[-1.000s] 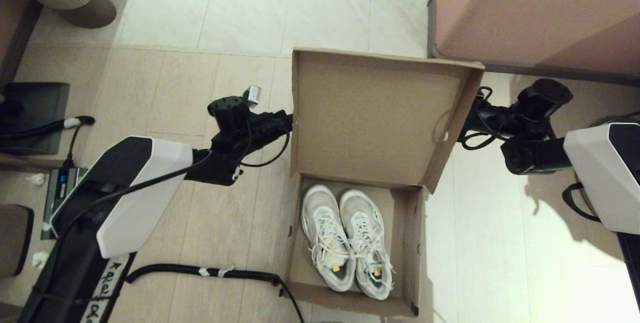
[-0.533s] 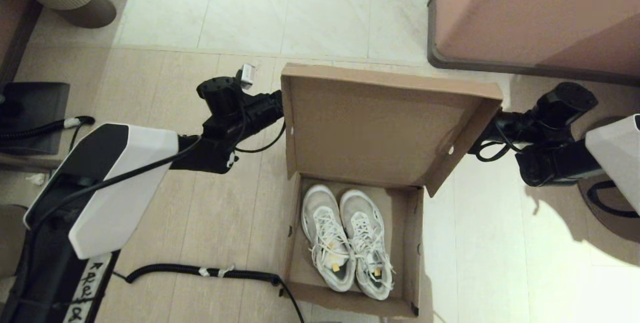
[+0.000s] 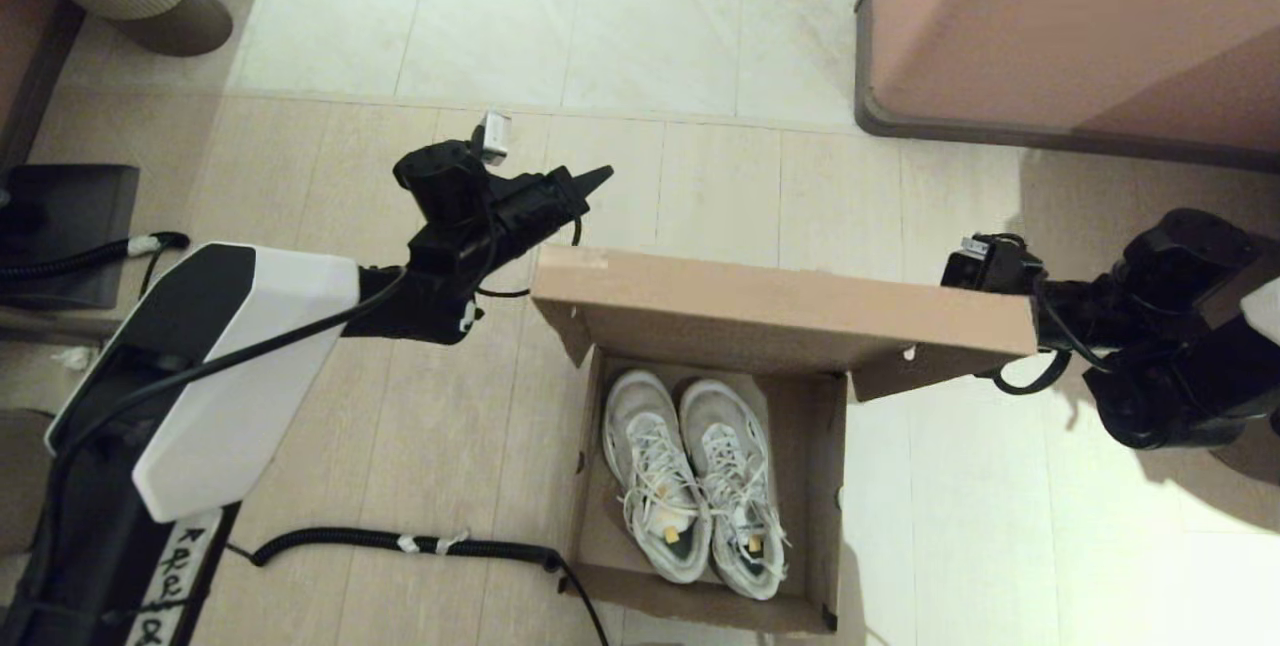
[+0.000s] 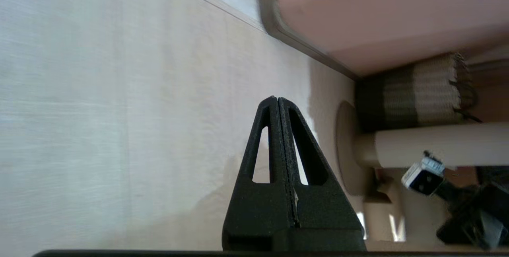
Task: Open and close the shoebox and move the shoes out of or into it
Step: Close the shoe box
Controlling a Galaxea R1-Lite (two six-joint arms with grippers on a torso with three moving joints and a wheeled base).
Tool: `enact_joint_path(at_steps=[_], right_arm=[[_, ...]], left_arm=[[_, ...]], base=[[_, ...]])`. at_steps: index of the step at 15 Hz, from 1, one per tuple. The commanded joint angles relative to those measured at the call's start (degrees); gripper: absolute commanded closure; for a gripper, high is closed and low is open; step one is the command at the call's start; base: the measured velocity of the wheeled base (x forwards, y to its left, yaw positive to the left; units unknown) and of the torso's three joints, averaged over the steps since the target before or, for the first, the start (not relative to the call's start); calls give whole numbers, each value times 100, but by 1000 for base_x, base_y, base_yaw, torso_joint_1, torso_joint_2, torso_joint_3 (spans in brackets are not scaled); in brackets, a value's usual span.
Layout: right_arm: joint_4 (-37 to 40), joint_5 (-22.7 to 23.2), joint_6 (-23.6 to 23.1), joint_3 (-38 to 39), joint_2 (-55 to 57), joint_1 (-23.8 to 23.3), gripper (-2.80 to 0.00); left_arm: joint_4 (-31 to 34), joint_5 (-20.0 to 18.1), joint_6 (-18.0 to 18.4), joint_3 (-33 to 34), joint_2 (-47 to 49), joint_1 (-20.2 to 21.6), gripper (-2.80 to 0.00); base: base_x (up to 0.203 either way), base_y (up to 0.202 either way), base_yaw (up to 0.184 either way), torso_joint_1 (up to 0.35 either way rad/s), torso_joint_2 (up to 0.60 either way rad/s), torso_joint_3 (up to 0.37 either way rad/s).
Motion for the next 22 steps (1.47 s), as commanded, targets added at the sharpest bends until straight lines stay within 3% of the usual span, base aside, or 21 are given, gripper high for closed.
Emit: enact_joint_path(at_steps=[1,5,9,12,15,16,19,21,22], right_arm=[[-53,102,11,523,-394,8,0],[-54,118,-317,1302,-582,10,0],[-54,-94,-814,1610,-587,36,0],[-54,-495,-815,1182,-451,44,0],[-54,-834,-792,211,-228,41,0],[-24,-1287,-796,-121,-141,43,0],[466,-3758,-1103,-615,102,131,0],[1447,-5081,-2207,-892,239,247,0],[2022,-5434,-2960,-985,259,281,0]], left_arm=[[-38,-19,-22,7,-28,-212,0],[-240,23,-9,314,-89,-676,0],[-883,32,13,1779,-606,-955,0],[-1400,25,66,3037,-1162,-1108,0],[-1637,37,223,3747,-1610,-1178,0],[-1655,77,237,3885,-1742,-1182,0],[-1704,496,318,4016,-1919,-1184,0],[-1670,864,684,4054,-1919,-1184,0],[-1643,994,974,4225,-1901,-1168,0]], base=[[0,0,0,0,0,0],[0,0,0,0,0,0],[0,0,0,0,0,0],[0,0,0,0,0,0],[0,0,0,0,0,0],[0,0,0,0,0,0],[0,0,0,0,0,0],[0,0,0,0,0,0],[0,0,0,0,0,0]])
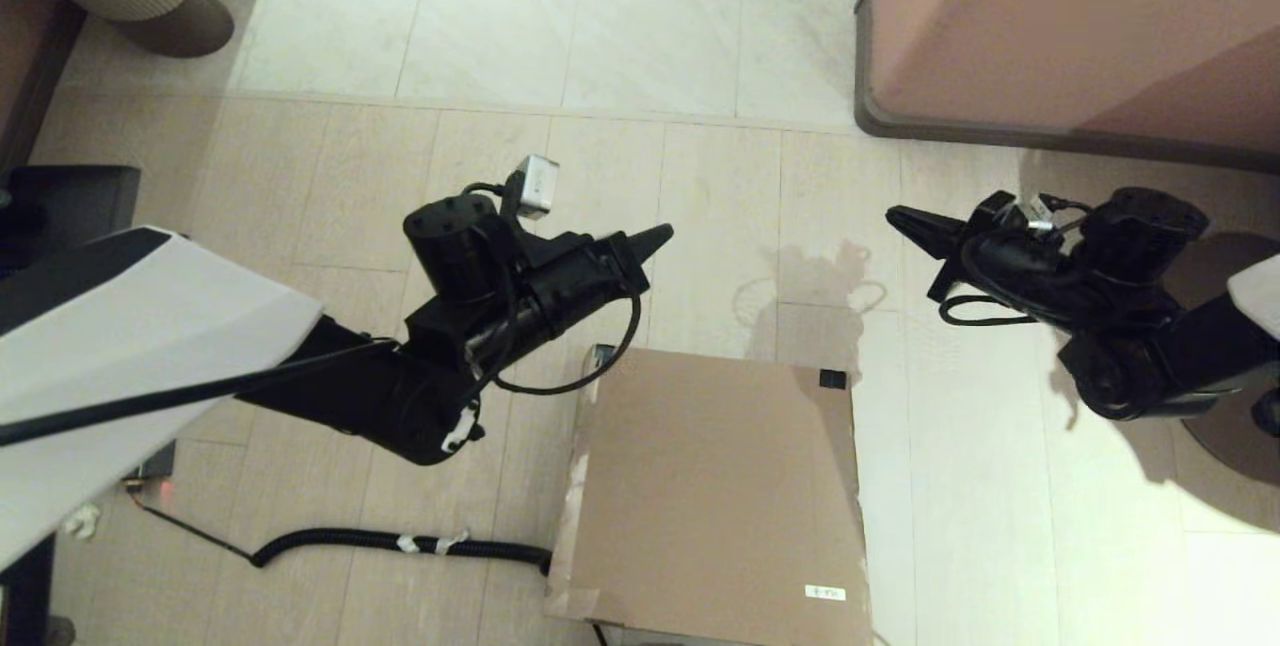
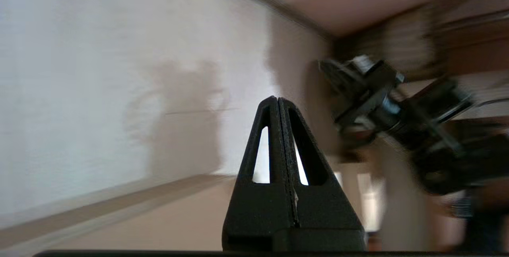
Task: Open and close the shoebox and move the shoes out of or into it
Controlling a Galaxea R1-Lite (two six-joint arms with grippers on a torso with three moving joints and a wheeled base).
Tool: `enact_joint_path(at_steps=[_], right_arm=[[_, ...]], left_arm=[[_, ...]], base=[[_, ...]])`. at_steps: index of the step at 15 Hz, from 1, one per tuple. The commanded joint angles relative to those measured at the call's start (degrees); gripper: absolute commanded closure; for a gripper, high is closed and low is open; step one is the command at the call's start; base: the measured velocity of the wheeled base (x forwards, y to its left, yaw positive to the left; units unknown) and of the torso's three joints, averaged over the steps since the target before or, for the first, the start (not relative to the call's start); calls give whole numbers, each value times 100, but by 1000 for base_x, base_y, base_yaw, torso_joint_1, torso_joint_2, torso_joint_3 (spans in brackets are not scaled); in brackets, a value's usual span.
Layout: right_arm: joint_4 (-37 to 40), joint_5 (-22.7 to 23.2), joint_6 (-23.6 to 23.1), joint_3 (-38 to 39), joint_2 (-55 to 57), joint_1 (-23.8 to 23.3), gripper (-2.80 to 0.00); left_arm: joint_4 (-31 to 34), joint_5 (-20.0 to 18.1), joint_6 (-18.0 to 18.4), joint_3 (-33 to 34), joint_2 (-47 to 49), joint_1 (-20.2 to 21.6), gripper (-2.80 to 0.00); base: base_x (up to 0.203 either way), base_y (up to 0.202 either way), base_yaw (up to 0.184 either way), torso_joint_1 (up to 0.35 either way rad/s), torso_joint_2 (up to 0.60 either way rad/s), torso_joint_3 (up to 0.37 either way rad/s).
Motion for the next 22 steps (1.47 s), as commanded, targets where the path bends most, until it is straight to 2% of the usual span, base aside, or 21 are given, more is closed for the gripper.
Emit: enact_joint_path(at_steps=[1,2,4,5,6,7,8,10,13,14,16,18,22], right_arm=[[985,-809,-1433,-162,99,73,0],[1587,-1042,-2246,-193,-1,102,0],[3141,-1722,-4010,-287,-303,169,0],[3885,-2234,-4899,-343,-461,207,0],[4530,-2961,-5703,-406,-605,279,0],[4989,-3495,-6263,-451,-694,367,0],[5424,-3775,-6666,-446,-741,533,0],[5833,-3921,-6922,-172,-836,781,0],[5739,-3935,-6959,514,-804,989,0],[5354,-3925,-6942,716,-688,1000,0],[3563,-3885,-6953,1220,-252,1003,0],[2279,-3838,-6980,1726,292,1004,0],[2075,-3709,-6980,1854,603,1058,0]], left_arm=[[20,98,381,334,-16,66,0],[135,158,793,642,-7,170,0],[511,282,2123,1204,74,469,0],[656,601,2658,1439,174,613,0],[751,1030,2849,1495,317,722,0],[798,1209,2934,1380,486,784,0],[813,1315,3033,1247,672,858,0],[829,1405,3146,939,1000,939,0],[831,1416,3160,521,1413,1007,0],[831,1419,3161,368,1551,1048,0],[831,1424,3161,101,1827,1150,0],[856,1445,3169,-110,2049,1229,0],[1001,1457,3169,-468,2302,1250,0]], base=[[0,0,0,0,0,0],[0,0,0,0,0,0],[0,0,0,0,0,0],[0,0,0,0,0,0],[0,0,0,0,0,0],[0,0,0,0,0,0],[0,0,0,0,0,0],[0,0,0,0,0,0],[0,0,0,0,0,0],[0,0,0,0,0,0],[0,0,0,0,0,0],[0,0,0,0,0,0],[0,0,0,0,0,0]])
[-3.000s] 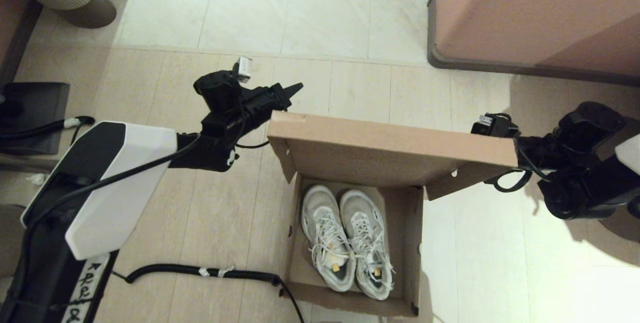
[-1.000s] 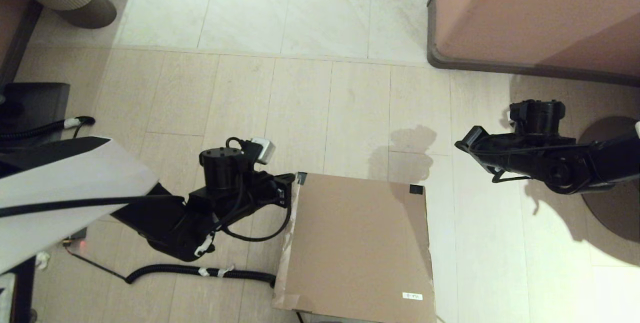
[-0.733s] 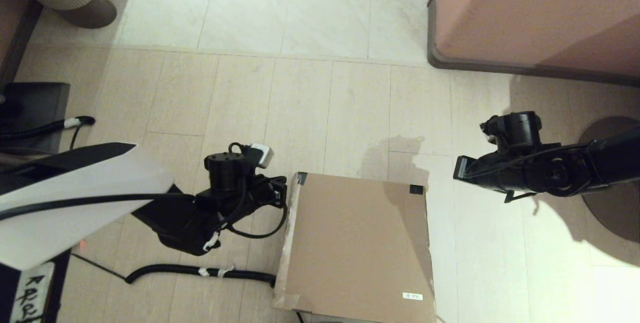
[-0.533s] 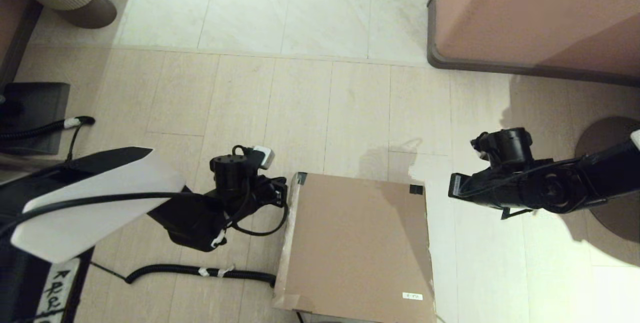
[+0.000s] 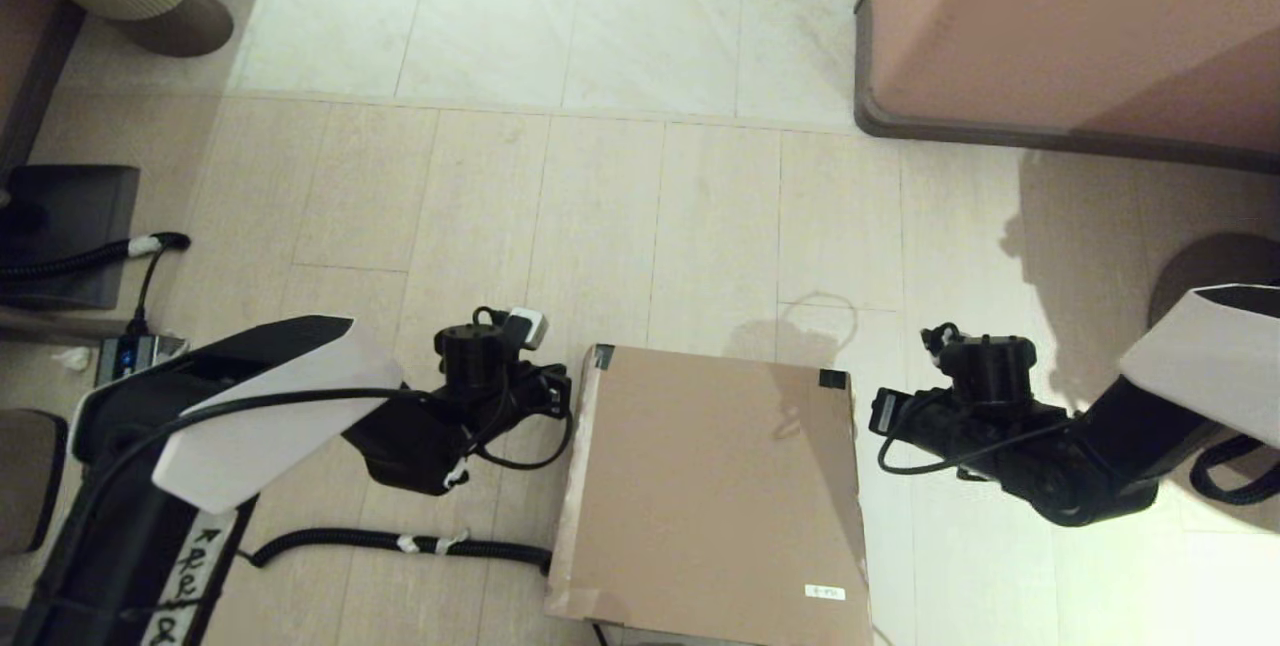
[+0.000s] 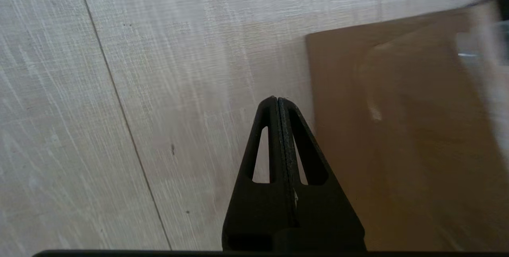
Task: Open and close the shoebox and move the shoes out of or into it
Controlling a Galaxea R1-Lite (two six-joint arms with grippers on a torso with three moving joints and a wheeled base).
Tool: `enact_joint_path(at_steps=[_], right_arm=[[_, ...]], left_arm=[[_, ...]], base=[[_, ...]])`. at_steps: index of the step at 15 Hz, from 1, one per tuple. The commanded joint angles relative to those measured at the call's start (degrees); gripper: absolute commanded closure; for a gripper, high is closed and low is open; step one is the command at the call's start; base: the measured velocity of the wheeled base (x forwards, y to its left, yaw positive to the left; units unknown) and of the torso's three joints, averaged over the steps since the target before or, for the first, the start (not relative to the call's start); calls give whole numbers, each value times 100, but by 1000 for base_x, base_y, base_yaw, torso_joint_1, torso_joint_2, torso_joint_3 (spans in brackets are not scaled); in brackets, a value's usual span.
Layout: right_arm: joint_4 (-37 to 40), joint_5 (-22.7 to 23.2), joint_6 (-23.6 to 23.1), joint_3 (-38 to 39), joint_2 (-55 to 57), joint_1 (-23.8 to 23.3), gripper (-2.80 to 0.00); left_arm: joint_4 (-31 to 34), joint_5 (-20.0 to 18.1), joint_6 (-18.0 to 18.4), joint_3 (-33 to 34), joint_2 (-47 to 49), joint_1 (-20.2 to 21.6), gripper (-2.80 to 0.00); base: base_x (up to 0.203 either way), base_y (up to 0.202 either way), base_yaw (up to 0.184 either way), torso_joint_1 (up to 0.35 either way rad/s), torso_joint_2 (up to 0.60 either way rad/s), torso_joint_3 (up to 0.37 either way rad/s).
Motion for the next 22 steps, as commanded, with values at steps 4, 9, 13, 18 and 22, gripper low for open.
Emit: enact_joint_path(at_steps=[4,9,13,18,22], right_arm=[[-24,23,11,-54,455,178,0],[259,32,46,-524,729,283,0],[913,77,91,-1279,717,317,0],[1565,183,184,-2002,756,318,0],[1819,196,259,-2411,880,318,0]], left_arm=[[273,26,5,-538,395,-1,0],[857,24,5,-1291,698,-8,0],[1256,16,-2,-2057,868,-20,0],[1856,15,-21,-3196,1124,-63,0],[2254,-6,-27,-3857,1256,-80,0]], base=[[0,0,0,0,0,0],[0,0,0,0,0,0],[0,0,0,0,0,0],[0,0,0,0,0,0],[0,0,0,0,0,0]])
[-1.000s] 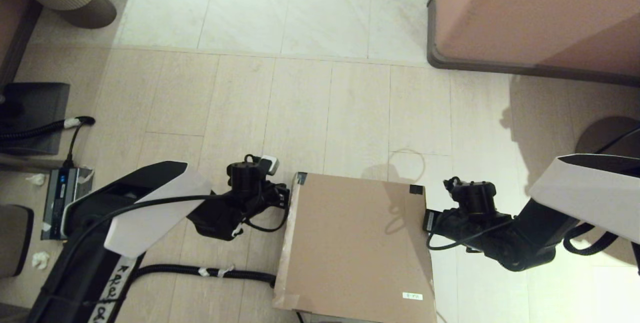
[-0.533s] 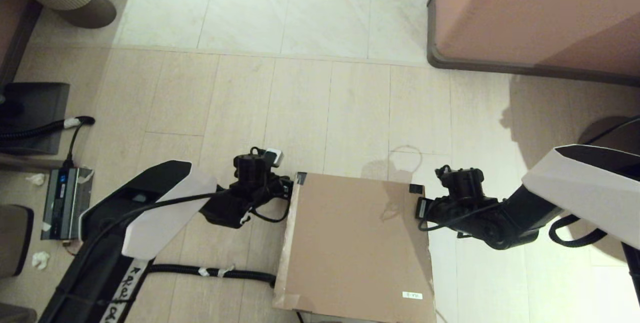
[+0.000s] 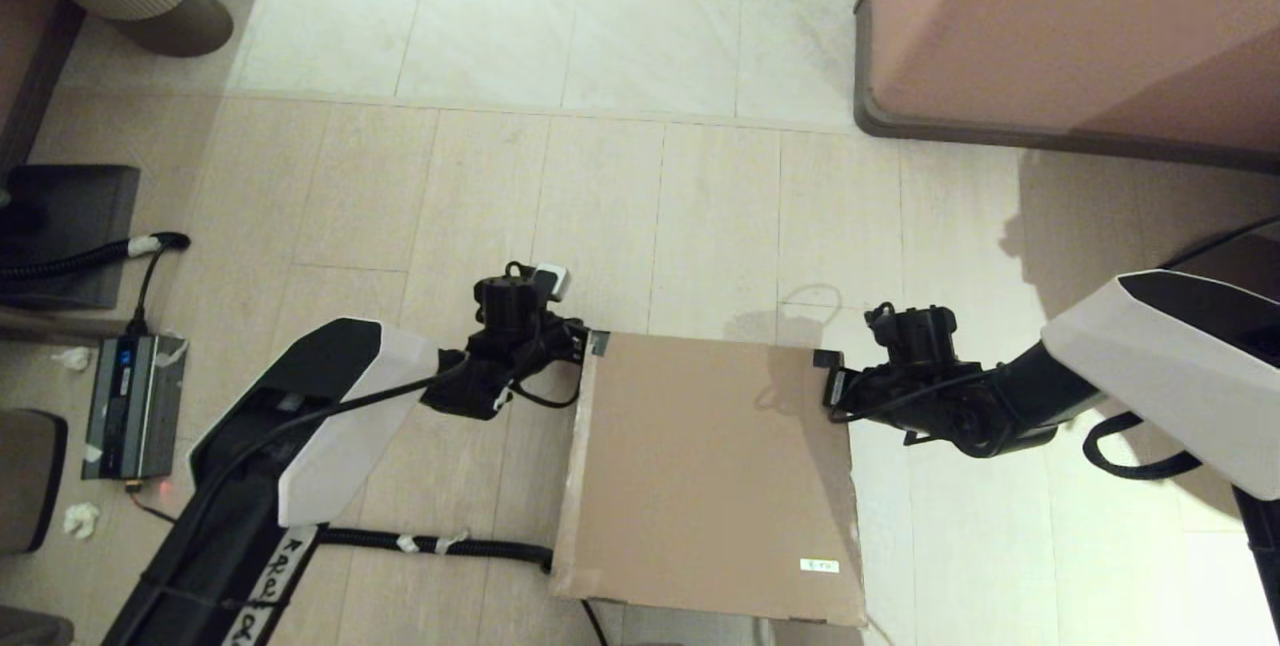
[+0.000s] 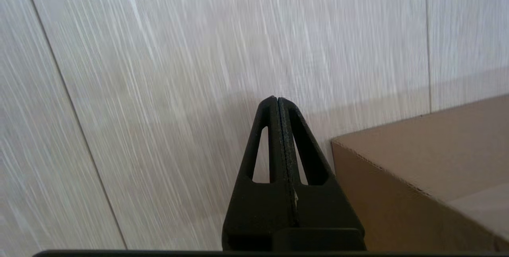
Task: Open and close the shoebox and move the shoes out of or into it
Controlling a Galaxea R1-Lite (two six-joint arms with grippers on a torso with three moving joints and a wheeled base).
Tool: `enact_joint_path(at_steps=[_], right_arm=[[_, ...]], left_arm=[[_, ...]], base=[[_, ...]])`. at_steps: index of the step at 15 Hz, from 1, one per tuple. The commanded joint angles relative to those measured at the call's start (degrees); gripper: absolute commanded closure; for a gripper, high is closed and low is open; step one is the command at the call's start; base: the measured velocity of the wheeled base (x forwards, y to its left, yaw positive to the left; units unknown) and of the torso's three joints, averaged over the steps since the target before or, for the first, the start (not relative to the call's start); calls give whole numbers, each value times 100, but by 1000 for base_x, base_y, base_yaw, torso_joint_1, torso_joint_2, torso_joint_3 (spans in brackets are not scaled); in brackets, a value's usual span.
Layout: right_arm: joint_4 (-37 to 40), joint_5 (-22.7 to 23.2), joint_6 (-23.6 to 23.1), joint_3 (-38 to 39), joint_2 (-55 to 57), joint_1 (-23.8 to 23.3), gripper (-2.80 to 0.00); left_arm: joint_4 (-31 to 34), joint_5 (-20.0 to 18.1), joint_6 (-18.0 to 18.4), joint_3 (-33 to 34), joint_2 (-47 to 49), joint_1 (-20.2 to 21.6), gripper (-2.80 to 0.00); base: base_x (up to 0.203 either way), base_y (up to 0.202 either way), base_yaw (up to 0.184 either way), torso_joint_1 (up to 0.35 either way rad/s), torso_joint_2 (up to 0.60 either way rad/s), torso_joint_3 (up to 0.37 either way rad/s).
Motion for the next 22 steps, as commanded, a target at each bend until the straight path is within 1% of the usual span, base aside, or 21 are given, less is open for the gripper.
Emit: enact_joint_path(at_steps=[1,2,4,7,8,9,10,11,13,15,16,17,18,19,20,21,22], right_arm=[[-36,12,84,-234,73,5,0],[-29,-4,149,-325,76,0,0],[-37,-39,163,-133,-22,-70,0],[-115,-48,117,525,-267,-221,0],[-249,-46,113,815,-364,-286,0],[-546,-39,91,1100,-456,-357,0],[-838,-29,80,1300,-564,-434,0],[-952,-23,76,1403,-650,-554,0],[-930,-8,47,1550,-745,-710,0],[-964,30,-103,1907,-745,-754,0],[-1064,190,-146,2193,-753,-742,0],[-1380,531,-155,2407,-730,-727,0],[-1791,820,-157,2538,-614,-718,0],[-2259,947,-187,2595,-359,-715,0],[-2652,1005,-203,2622,-177,-713,0],[-2816,1053,-212,2632,-40,-694,0],[-2838,1065,-203,2634,-6,-617,0]], left_arm=[[10,-35,1,-111,65,-5,0],[-68,-25,-18,-110,74,-4,0],[-175,144,-178,28,-32,57,0],[-166,289,-211,829,-349,211,0],[-240,308,-218,1128,-408,281,0],[-421,322,-231,1389,-500,362,0],[-606,327,-241,1550,-619,439,0],[-672,331,-244,1627,-720,494,0],[-670,328,-238,1881,-981,582,0],[-676,298,-244,2536,-1225,595,0],[-692,246,-270,2951,-1335,565,0],[-755,115,-403,3236,-1404,489,0],[-868,-27,-795,3368,-1434,370,0],[-944,-172,-1068,3403,-1427,246,0],[-954,-320,-1087,3409,-1404,197,0],[-950,-472,-1105,3428,-1386,116,0],[-927,-531,-1159,3438,-1379,44,0]], base=[[0,0,0,0,0,0],[0,0,0,0,0,0],[0,0,0,0,0,0],[0,0,0,0,0,0],[0,0,0,0,0,0],[0,0,0,0,0,0],[0,0,0,0,0,0],[0,0,0,0,0,0],[0,0,0,0,0,0],[0,0,0,0,0,0],[0,0,0,0,0,0],[0,0,0,0,0,0],[0,0,0,0,0,0],[0,0,0,0,0,0],[0,0,0,0,0,0],[0,0,0,0,0,0],[0,0,0,0,0,0]])
